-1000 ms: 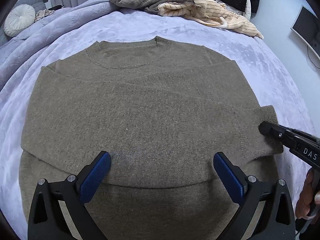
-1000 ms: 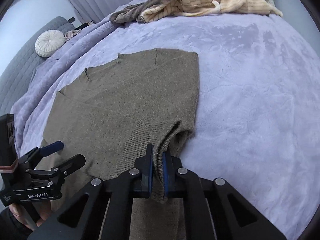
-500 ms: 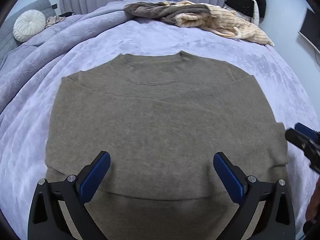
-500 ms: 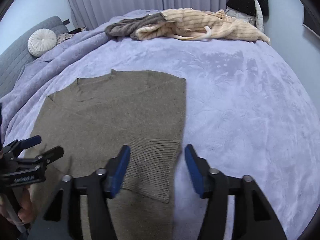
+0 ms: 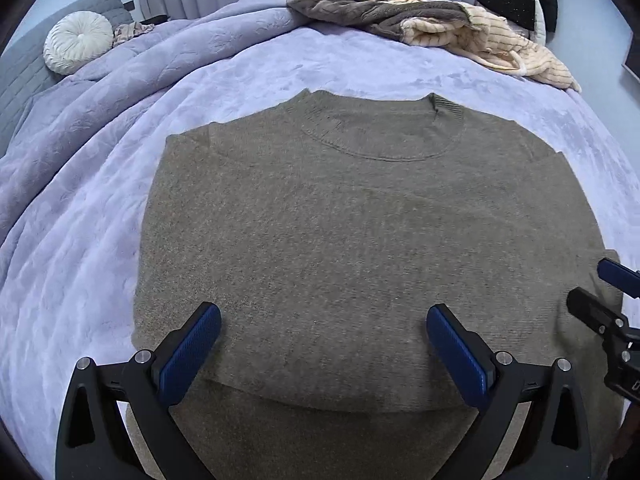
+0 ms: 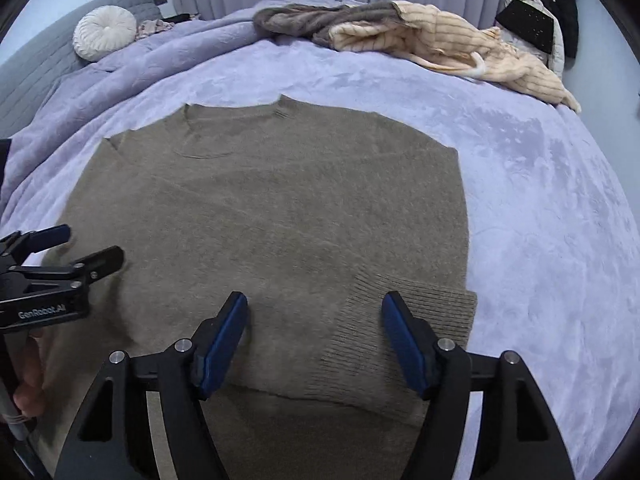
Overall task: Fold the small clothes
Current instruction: 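Press the folded cuff flat with the right tool, then move both open tools to the ribbed hem of the olive sweater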
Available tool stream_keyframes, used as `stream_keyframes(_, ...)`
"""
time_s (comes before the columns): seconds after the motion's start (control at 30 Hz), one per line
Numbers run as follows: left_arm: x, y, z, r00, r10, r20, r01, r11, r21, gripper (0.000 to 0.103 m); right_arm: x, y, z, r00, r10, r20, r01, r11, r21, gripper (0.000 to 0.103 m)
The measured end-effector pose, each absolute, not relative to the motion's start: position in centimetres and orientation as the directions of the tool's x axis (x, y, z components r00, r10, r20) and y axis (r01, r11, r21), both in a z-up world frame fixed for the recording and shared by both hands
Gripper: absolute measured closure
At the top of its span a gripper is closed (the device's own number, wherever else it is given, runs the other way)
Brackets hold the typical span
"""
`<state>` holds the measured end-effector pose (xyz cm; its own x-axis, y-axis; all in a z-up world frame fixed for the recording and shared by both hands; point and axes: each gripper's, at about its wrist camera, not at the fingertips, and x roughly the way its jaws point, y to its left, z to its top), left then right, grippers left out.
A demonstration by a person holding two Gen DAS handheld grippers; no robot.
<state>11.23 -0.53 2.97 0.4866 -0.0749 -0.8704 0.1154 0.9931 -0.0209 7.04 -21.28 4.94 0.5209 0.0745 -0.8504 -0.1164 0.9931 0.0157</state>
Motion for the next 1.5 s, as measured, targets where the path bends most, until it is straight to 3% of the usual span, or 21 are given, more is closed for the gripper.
stream_keyframes(0.13,11.0,-0.7,1.6,0.452,-0.068,-0.889,0.116,0.993,-0.017,0.000,6.7,-19.1,4.2,0.482,0.095,-0.871,-0.137,0.990,0.033,0.030)
stream_keyframes(0.3,9.2,-0.3,2.4,0.467,-0.066,-0.882,0.120,0.993,-0.011,0.000,4.9,-17.0,3.0,0.468,0.016,-0.884,-0.156,0.986,-0.064,0.030)
stream_keyframes(0.43,6.0,-0.5,3.0,0.480,-0.098,-0.872,0.156,0.987,-0.026,0.000,2.2,-16.5,3.8,0.477,0.100,-0.873,-0.156,0.987,0.027,0.027)
stream_keyframes(0.53,4.7,-0.7,1.1,0.432,-0.071,-0.899,0.172,0.985,0.005,0.000,0.8,-15.2,1.9,0.408,0.095,-0.908,-0.207,0.978,0.010,0.024)
stream_keyframes(0.63,2.7,-0.2,0.5,0.431,-0.072,-0.900,0.176,0.984,0.006,0.000,-1.4,-14.7,1.7,0.448,0.053,-0.892,-0.225,0.973,-0.055,0.024)
stream_keyframes(0.9,-5.0,1.5,1.1,0.441,-0.106,-0.891,0.254,0.967,0.011,0.000,-9.0,-16.8,1.7,0.458,0.105,-0.883,-0.235,0.972,-0.007,0.022)
stream_keyframes(1.1,-10.2,3.8,2.8,0.465,-0.145,-0.873,0.273,0.962,-0.015,0.000,-15.1,-17.5,2.1,0.506,0.045,-0.861,-0.315,0.939,-0.136,0.021)
stream_keyframes(1.23,-11.8,1.9,5.3,0.479,-0.270,-0.835,0.356,0.930,-0.097,0.000,-15.5,-15.9,4.6,0.528,0.151,-0.836,-0.360,0.931,-0.060,0.021)
stream_keyframes(1.3,-12.1,0.7,4.1,0.448,-0.243,-0.860,0.379,0.923,-0.064,0.000,-15.0,-14.2,4.1,0.509,0.173,-0.843,-0.401,0.914,-0.055,0.021)
stream_keyframes(1.37,-12.6,0.1,1.5,0.428,-0.111,-0.897,0.370,0.927,0.062,0.000,-14.6,-13.2,2.3,0.467,0.125,-0.875,-0.425,0.900,-0.098,0.021)
stream_keyframes(1.5,-15.0,2.0,1.2,0.453,-0.130,-0.882,0.372,0.927,0.054,0.000,-16.3,-15.4,1.7,0.492,0.115,-0.863,-0.418,0.901,-0.118,0.021)
